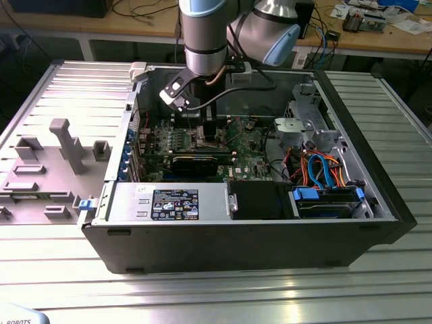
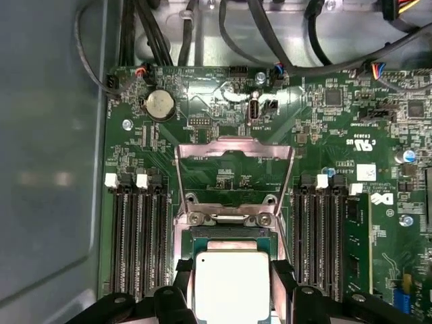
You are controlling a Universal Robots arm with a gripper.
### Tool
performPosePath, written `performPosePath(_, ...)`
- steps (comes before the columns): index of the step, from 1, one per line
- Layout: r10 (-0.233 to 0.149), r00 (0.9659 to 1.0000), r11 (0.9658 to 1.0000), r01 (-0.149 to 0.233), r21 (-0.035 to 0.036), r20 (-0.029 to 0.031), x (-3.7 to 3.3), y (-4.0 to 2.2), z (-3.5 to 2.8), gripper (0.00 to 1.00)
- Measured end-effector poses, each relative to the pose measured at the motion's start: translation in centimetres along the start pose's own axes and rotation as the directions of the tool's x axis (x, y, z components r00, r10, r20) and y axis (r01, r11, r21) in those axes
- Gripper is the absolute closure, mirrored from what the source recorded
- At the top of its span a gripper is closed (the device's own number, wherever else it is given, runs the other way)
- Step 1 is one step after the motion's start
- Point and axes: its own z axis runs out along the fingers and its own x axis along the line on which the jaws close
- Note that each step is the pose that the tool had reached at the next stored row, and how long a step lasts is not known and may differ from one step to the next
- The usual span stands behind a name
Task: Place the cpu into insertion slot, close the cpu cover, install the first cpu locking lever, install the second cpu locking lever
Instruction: 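Place the cpu into insertion slot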
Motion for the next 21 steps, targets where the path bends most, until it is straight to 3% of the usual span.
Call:
performPosePath(8,0.015,0.9999,0.9999,-0.015,0.001,0.0014,-0.01,-0.16,1.16,0.46)
performPosePath(17,0.023,0.9997,0.9997,-0.023,0.0011,0.0036,-0.01,-0.21,1.79,0.46)
performPosePath(21,0.023,0.9997,0.9997,-0.023,0.0011,0.0085,0.02,-0.21,1.87,0.46)
